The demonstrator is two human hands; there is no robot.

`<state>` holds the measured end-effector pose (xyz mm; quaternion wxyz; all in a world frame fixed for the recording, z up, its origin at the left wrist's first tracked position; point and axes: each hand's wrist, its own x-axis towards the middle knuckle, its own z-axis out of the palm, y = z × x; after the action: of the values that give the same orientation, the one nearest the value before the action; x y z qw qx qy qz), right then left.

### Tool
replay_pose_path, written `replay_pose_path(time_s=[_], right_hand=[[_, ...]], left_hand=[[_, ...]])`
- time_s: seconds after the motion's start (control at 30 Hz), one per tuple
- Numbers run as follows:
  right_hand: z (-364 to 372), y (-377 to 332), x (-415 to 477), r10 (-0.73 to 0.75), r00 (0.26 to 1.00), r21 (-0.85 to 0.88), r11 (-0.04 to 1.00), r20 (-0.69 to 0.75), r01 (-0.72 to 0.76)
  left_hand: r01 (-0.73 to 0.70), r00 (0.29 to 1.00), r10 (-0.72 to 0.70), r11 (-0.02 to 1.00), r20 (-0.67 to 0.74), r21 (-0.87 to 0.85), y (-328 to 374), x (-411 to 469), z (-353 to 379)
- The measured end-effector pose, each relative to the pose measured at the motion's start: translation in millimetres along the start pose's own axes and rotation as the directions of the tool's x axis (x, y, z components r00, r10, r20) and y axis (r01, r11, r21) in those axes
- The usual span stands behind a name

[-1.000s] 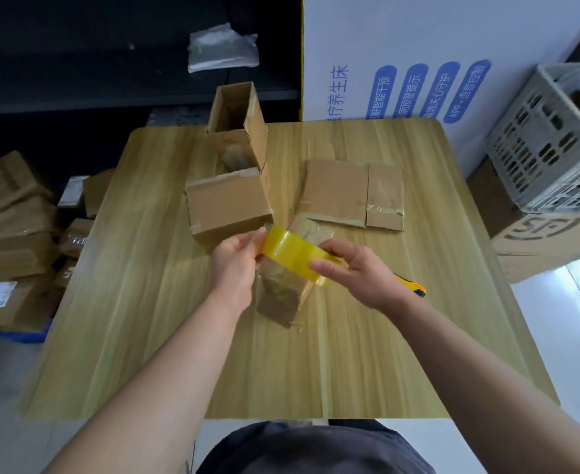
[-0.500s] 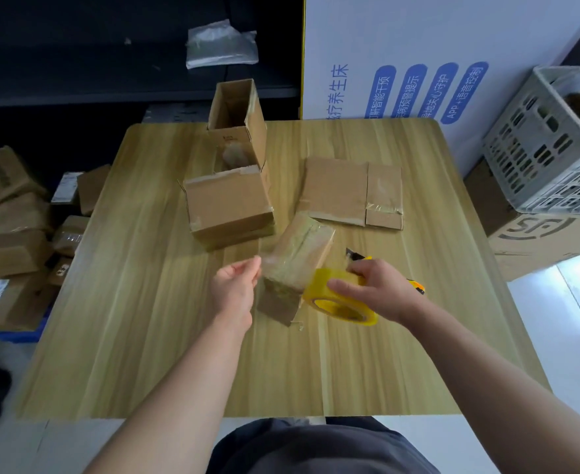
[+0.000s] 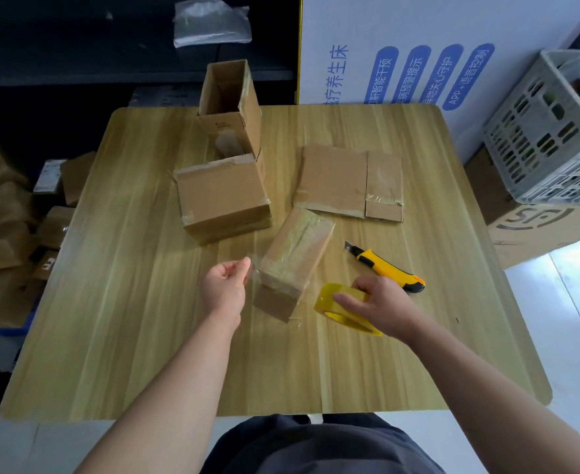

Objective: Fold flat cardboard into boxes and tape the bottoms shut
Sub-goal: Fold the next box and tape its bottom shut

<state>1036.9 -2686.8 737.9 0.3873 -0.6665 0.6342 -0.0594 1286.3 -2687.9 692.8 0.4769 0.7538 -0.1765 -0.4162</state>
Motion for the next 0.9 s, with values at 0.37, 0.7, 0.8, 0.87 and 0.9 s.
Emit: replay_pose_path(time_s=[0.37,0.7,0.8,0.87,0.9], right_hand=[[25.3,15.7,13.8,0.04,0.993,-0.028,0.999,0.109,-0.037],[37.9,13.7,19.2,0.025,0.99,0.052,0.998,0.135,-0.033],[37.7,14.2,19.1,0.027,0.991,0.062,0.997,0.133,-0.035],[37.5,16.6,19.2,0.035,0.991,0.069,0.997,0.13,-0.044],[37.5,17.5,19.3,0.039,0.99,0.071,0.996,0.135,-0.049]], left_hand=[[-0.066,0.997,0.056,0.96,0.043,0.273,0.6,-2.0,8.3],[-0.45,0.893,0.347,0.661,0.288,0.6,6.4,3.0,16.3],[-0.552,0.833,0.384,0.536,0.398,0.639,-1.2,8.9,14.9],[-0.594,0.804,0.408,0.525,0.432,0.61,-3.3,8.2,12.3],[-0.602,0.798,0.426,0.555,0.425,0.573,-3.0,5.4,11.4]])
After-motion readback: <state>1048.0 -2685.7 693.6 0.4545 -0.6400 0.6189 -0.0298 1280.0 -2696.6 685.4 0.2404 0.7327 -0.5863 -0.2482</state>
